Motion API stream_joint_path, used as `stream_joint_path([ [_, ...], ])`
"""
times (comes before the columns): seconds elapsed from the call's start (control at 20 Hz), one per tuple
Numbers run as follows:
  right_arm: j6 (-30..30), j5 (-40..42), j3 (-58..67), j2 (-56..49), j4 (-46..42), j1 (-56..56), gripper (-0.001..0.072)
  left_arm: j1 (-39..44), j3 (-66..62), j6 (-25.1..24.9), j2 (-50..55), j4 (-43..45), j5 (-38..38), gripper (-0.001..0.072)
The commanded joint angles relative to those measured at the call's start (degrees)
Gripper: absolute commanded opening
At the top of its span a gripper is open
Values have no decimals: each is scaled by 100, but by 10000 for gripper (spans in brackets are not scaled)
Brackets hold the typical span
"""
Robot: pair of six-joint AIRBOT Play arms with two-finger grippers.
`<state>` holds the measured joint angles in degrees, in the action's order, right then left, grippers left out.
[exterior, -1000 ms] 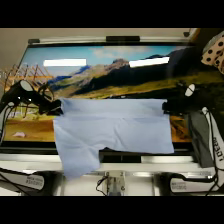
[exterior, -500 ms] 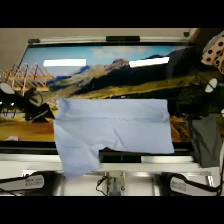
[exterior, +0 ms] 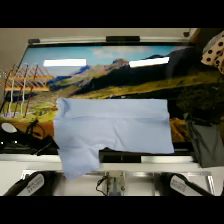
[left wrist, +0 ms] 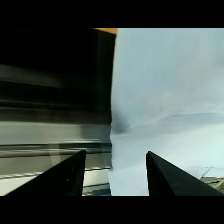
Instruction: Fold the shirts.
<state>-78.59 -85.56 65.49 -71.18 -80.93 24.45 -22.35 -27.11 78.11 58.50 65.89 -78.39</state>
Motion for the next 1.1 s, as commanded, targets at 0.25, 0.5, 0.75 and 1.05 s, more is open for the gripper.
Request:
stream_joint_path([
  [0.25,46,11,-15,39,92,44,526,0,341,227,-125,-256,282,435],
  [0.5,48,-22,-17,39,48,44,525,592,717,520,-125,-455,828,295],
  [0.75,557,-297,-1172,39,433,286,663,629,708,498,-131,-433,881,40],
  [1.05,754,413,-2647,39,750,507,661,629,708,487,-131,-420,894,41],
])
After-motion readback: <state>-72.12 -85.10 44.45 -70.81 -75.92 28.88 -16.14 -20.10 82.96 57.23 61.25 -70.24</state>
